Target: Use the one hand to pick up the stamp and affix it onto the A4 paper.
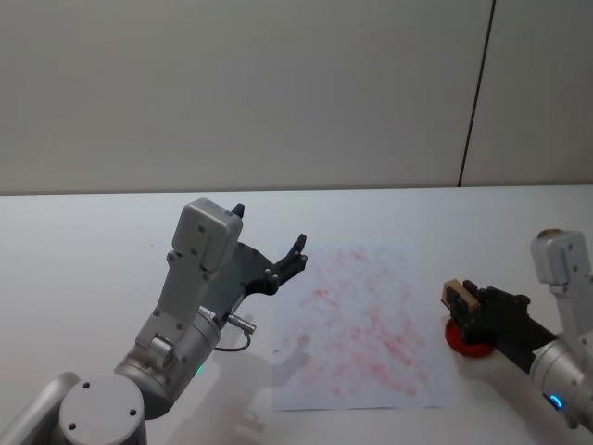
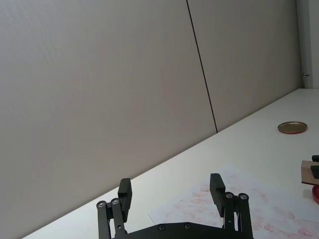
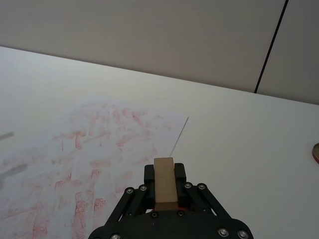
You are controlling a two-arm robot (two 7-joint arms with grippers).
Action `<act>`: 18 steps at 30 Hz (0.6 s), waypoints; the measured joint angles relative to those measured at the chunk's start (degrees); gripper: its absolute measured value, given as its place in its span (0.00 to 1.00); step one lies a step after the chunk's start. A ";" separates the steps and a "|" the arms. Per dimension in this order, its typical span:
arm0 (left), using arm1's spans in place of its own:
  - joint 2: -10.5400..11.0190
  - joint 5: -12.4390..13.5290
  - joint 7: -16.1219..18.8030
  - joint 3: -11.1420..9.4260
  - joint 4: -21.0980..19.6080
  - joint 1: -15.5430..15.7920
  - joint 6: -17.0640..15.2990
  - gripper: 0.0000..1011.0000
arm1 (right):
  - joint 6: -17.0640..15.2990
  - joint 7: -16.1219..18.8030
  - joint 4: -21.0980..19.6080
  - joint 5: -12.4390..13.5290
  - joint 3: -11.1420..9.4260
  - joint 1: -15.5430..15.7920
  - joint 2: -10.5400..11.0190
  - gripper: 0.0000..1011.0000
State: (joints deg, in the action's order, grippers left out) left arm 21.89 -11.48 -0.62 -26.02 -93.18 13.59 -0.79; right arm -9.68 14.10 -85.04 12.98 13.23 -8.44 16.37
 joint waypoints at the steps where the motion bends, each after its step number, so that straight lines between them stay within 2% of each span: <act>1: 0.00 0.00 0.00 0.00 0.00 0.00 0.00 0.98 | -0.18 0.01 0.18 0.13 -0.15 -0.04 0.10 0.22; 18: 0.00 0.00 0.00 0.00 0.00 0.00 0.00 0.98 | -1.63 0.85 1.17 0.96 -0.86 -0.10 0.81 0.22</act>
State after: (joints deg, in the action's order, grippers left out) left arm 21.89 -11.48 -0.62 -26.02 -93.18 13.59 -0.80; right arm -11.31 14.95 -83.87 13.93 12.37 -8.54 17.19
